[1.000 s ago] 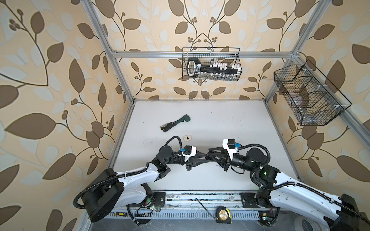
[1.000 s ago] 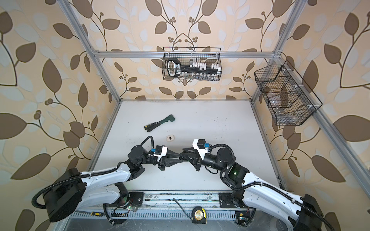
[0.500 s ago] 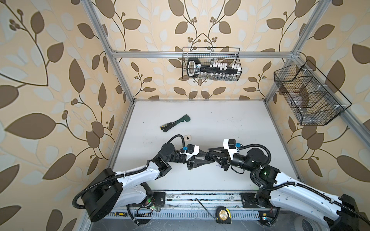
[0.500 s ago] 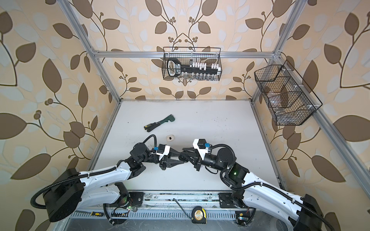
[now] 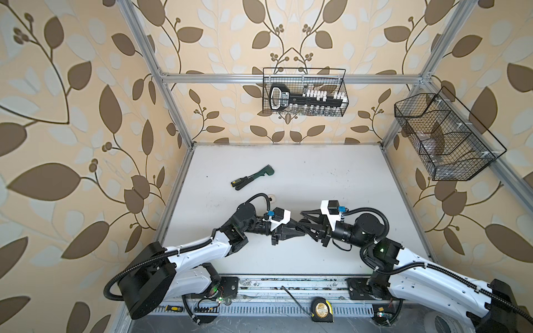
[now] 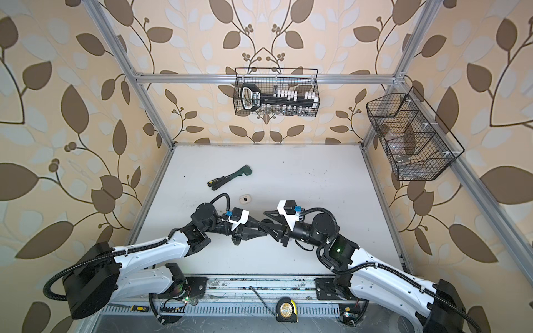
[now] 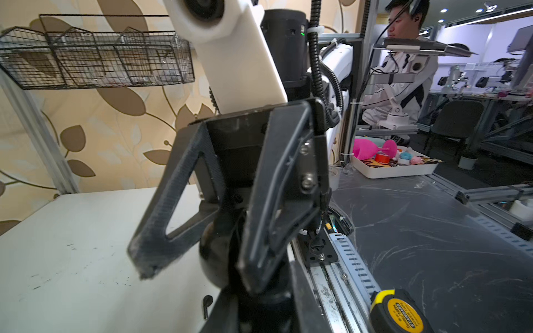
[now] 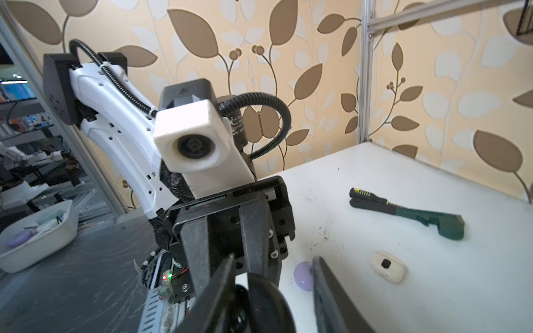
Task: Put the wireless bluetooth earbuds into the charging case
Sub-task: 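Move the right gripper away from the case over the loose earbuds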
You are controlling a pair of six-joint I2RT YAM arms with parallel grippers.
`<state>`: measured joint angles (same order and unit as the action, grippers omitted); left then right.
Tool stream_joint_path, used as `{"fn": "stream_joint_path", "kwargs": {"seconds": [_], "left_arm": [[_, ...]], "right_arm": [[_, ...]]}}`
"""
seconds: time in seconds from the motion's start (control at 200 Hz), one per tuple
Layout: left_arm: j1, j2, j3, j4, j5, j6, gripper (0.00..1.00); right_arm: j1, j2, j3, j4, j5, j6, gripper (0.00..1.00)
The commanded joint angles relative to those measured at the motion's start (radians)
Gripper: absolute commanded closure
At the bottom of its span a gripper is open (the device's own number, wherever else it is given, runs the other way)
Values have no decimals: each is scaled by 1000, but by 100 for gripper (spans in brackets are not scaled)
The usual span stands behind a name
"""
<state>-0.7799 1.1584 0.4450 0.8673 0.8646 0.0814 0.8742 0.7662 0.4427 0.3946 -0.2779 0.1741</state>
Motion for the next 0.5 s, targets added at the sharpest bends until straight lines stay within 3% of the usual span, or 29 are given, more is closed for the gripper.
{"fn": "stream_joint_path", "kwargs": {"seconds": [0.0,0.11,0.23,0.34,0.495], "left_arm": [[-9,-16,-31,98,-140,20,100],[1,-1,-82,188,-254,14,100],[44,58,-104,310,-268,-55,100],[99,172,-133,554,-243,-181,100],[115,227,-108,557,-219,-204,100]], "right_arm": [[1,-52,22,-61,117,2,40],[-4,-128,81,-234,261,43,27],[-19,-206,153,-453,412,140,9],[-46,-245,204,-631,471,214,5],[-69,-233,230,-844,599,329,4]]}}
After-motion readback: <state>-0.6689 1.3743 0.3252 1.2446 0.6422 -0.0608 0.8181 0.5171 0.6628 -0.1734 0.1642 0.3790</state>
